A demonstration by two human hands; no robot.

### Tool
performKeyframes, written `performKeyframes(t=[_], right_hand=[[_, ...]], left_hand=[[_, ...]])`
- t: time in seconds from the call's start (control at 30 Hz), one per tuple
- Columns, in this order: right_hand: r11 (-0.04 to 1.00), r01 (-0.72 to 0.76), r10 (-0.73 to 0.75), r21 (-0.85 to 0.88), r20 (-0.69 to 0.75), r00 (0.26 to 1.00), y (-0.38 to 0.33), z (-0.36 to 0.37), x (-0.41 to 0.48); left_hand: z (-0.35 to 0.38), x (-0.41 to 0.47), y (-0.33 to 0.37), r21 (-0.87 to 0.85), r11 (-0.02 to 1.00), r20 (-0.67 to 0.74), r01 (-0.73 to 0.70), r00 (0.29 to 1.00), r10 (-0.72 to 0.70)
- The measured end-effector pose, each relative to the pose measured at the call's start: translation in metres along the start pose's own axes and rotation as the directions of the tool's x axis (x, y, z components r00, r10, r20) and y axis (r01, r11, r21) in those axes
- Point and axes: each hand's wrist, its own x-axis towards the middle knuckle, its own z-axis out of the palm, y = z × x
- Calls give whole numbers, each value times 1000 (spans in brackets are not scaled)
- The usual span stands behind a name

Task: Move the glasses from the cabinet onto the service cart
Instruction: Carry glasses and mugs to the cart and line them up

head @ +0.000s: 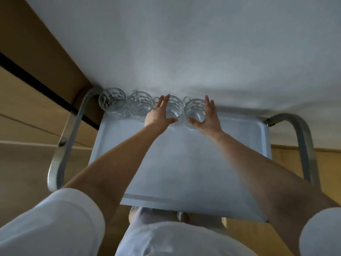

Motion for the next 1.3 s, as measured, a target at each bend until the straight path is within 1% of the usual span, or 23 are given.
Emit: performKeyframes(t=[0.07, 0.17, 0.23, 0.33, 0.37, 0.4, 0.5, 0.57, 0.63, 0.77, 0.87, 0.93, 1.0, 1.13, 1.23, 1.3], right_hand=[[998, -55, 56, 25, -51, 997, 0, -2, -9], [992, -123, 127, 37, -147, 981, 1, -2, -30], [980, -190, 197, 53, -206, 958, 3, 1, -45], [964, -246, 264, 99, -264, 928, 1, 11, -69], [959, -258, 281, 118, -274, 920, 0, 15, -77], [952, -277, 304, 132, -278, 911, 2, 18, -88], [932, -339, 361, 127, -257, 896, 16, 20, -118], [918, -367, 396, 151, -277, 875, 27, 7, -136], [910, -367, 412, 191, -338, 846, 35, -13, -152], [906, -328, 421, 266, -512, 748, 55, -67, -203], [889, -327, 458, 320, -608, 648, 83, -105, -250], [860, -335, 510, 384, -634, 582, 111, -125, -287], [841, -385, 541, 381, -629, 558, 141, -139, -324], [799, -502, 586, 330, -613, 531, 208, -169, -408], [749, -585, 627, 312, -619, 472, 256, -194, -483], [706, -650, 659, 282, -598, 456, 284, -203, -528]], left_hand=[[0, 0, -1, 45, 999, 23, -9, 1000, 8], [-9, 1, -4, 209, 977, 98, -36, 995, 15], [-16, 2, -3, 267, 961, 123, -77, 991, 45], [-28, -1, -2, 351, 919, 35, -177, 984, 177], [-31, -3, -2, 381, 897, 10, -226, 971, 240], [-33, -7, 0, 403, 868, 17, -289, 951, 309], [-25, -18, 15, 403, 771, 139, -494, 865, 482], [-15, -27, 39, 356, 721, 222, -594, 803, 552], [-3, -35, 68, 297, 686, 251, -665, 747, 615], [33, -59, 131, 219, 571, 339, -791, 610, 716], [64, -84, 179, 181, 469, 374, -864, 502, 780], [87, -106, 213, 166, 402, 382, -901, 434, 816], [112, -130, 246, 153, 341, 398, -928, 373, 838], [175, -189, 309, 140, 243, 448, -960, 281, 849], [234, -249, 358, 127, 145, 520, -981, 190, 833], [270, -286, 380, 117, 113, 557, -987, 159, 815]])
